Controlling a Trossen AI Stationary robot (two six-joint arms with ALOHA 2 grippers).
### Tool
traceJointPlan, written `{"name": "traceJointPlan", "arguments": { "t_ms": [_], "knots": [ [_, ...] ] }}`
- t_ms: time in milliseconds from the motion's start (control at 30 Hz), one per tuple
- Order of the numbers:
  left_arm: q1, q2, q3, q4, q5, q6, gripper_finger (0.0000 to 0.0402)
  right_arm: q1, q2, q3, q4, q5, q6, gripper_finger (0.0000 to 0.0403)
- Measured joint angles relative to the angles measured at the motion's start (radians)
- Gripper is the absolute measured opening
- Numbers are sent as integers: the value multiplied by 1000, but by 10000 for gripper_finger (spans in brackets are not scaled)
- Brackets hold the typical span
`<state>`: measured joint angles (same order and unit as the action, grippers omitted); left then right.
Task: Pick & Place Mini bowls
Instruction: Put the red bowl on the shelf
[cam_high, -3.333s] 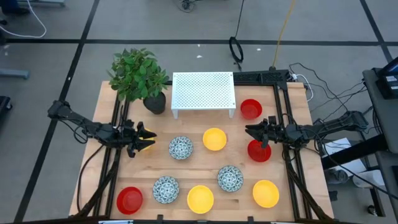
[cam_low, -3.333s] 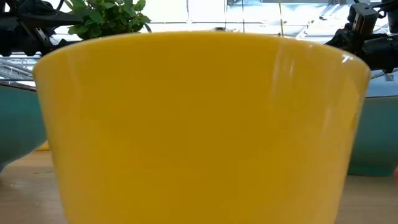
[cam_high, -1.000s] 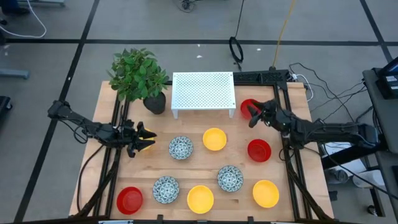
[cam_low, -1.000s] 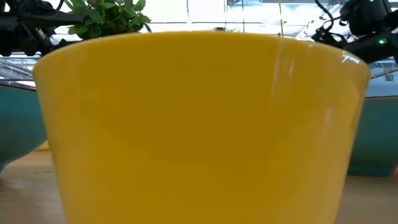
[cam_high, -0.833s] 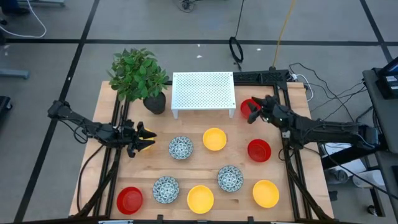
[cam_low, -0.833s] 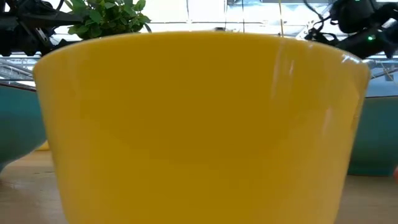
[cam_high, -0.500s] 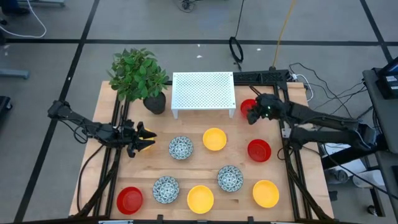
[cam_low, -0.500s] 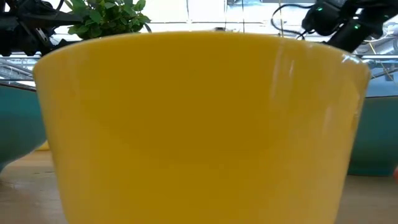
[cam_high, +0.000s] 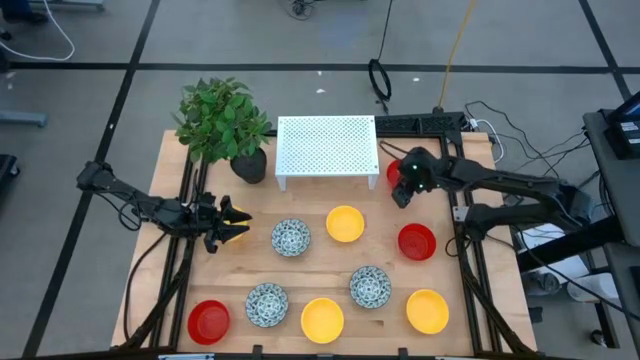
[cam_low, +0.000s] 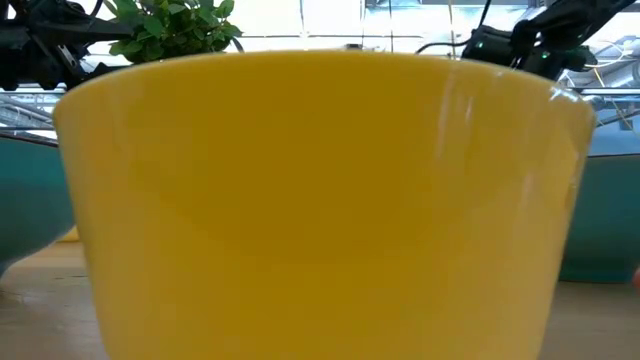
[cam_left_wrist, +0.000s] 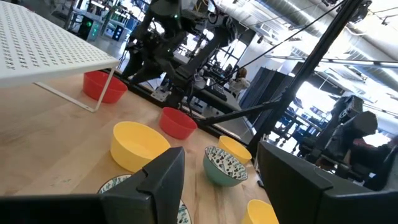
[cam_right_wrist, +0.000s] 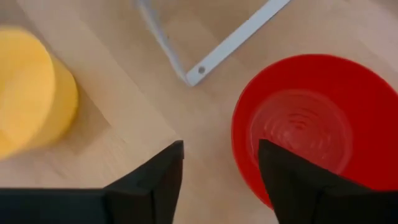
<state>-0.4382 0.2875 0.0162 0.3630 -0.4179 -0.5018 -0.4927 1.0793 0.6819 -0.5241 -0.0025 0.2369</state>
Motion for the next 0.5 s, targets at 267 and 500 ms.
{"name": "traceJointPlan", "arguments": {
  "t_ms": [267, 500],
  "knots": [
    [0, 0, 0, 0, 0, 0, 207, 0, 134, 0, 18, 84, -65, 244],
    [0, 0, 0, 0, 0, 0, 207, 0, 238, 0, 60, 111, -92, 233]
  ]
}}
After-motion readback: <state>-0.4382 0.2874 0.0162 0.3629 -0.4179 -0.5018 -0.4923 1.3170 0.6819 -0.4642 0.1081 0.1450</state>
